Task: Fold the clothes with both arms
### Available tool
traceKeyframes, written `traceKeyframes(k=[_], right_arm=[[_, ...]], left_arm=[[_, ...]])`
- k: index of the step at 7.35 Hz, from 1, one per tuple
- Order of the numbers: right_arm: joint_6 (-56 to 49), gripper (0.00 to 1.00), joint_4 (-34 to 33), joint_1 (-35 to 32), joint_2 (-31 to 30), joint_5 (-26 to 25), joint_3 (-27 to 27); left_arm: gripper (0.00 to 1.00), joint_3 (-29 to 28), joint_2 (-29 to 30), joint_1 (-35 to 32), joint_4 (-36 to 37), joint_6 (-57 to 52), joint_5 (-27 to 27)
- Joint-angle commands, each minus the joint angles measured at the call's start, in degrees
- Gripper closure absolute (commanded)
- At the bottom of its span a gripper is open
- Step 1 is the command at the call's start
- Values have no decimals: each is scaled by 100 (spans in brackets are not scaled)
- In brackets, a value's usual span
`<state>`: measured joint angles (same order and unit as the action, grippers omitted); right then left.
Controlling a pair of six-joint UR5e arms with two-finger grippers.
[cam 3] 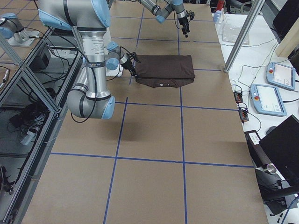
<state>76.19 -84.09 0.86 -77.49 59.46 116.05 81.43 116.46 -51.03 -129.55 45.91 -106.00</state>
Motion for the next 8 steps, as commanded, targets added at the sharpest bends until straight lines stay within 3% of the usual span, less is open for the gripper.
traceKeyframes(k=[1, 2, 3, 4, 5, 6, 7, 8], right_arm=[[544, 100, -2, 133, -196, -5, 120], [572, 100, -2, 151, -197, -5, 102], [590, 39, -2, 160, -197, -5, 93], [581, 0, -2, 160, -179, 13, 111], [546, 0, 42, 142, -127, 161, 311], [555, 0, 355, -84, -135, 728, 522], [589, 0, 1168, -330, -196, 1186, 533], [703, 0, 1437, -489, -284, 1234, 550]], left_arm=[[0, -4, 0, 5, 0, 6, 0], [0, -4, 0, -4, 0, -3, 9], [0, -4, 0, 5, 0, 6, 0], [0, -4, 0, 5, 0, 6, 0], [0, 31, 0, 5, 0, 6, 0], [0, 101, 8, 5, 9, 293, -17], [0, 310, 9, 127, 52, 522, -279], [0, 669, -131, 398, 88, 1029, -290]])
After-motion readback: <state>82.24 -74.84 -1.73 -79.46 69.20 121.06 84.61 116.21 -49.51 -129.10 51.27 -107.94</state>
